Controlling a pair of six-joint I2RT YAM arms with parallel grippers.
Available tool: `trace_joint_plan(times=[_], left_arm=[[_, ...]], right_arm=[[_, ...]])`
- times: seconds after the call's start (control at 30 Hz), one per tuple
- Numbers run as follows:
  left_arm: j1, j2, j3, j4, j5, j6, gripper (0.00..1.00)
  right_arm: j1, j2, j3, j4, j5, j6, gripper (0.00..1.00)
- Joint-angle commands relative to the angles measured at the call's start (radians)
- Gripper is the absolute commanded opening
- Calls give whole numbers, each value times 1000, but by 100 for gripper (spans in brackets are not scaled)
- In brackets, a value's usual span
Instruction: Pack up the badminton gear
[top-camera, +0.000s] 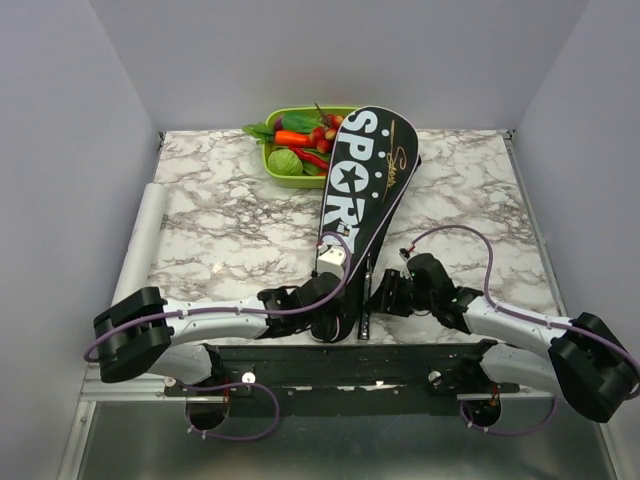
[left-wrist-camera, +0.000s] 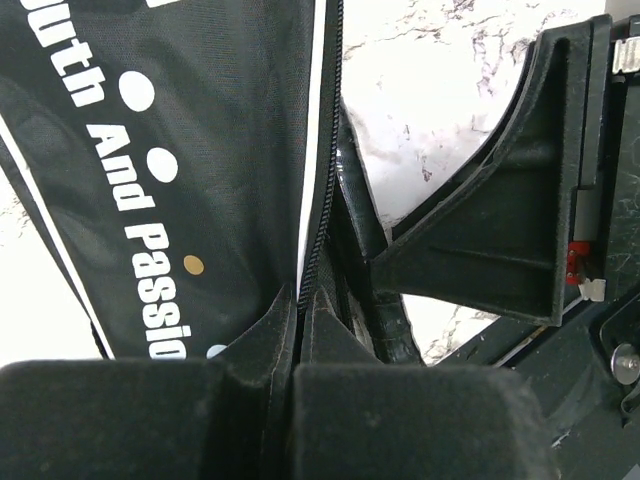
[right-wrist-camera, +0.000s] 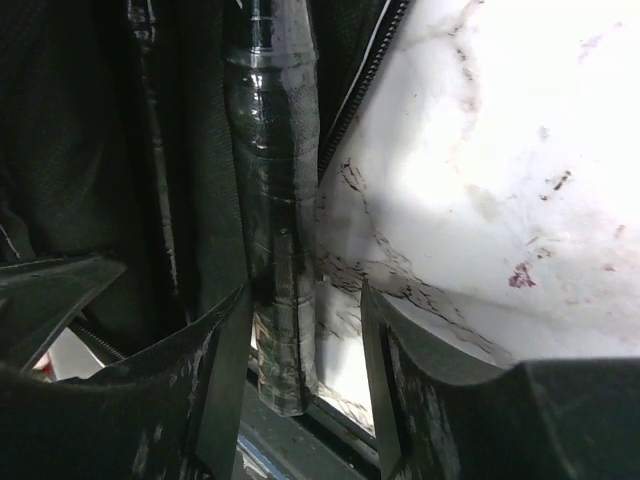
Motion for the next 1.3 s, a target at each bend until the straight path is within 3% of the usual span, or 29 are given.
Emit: trace_joint_plan(times=[0.0,0.07,0.1,0.2,0.33,0.43,0.57,0.6,0.67,0.7,0.9,1.13,1.27], left_arm=[[-1,12,32,87,49,20,16],[-1,16,25,137,96,34,38],[-1,13,28,148,109,51,54],[-1,-16,57,133,153,91,76],[-1,-138,86,36,120,97,82],[-1,-245,86,-107,-47,77,82],[53,-310,80,-362,-225,22,75],[76,-318,49,-375,-222,8,67],[148,-353,-3,-328,-155,-13,56],[169,-365,-62,-300,-126,-22,45],[254,-307,-166,-177,-34,-56,14],[259,-104,-181,4,78,-52,8],[259,-50,-193,119,150,-44,6]], right_arm=[[9,36,-58,177,-51,53,54],[9,39,-70,205,-42,60,53],[9,41,-72,207,-39,64,53],[9,48,-75,211,-33,65,52],[9,56,-85,222,-28,70,47],[9,59,-95,231,-25,73,38],[9,59,-99,249,-25,77,28],[9,59,-96,249,-25,76,26],[9,48,-92,249,-26,77,19],[9,42,-92,249,-23,77,18],[9,-33,-84,240,7,93,8],[18,-4,-66,275,7,114,4],[39,73,-66,390,18,143,2]])
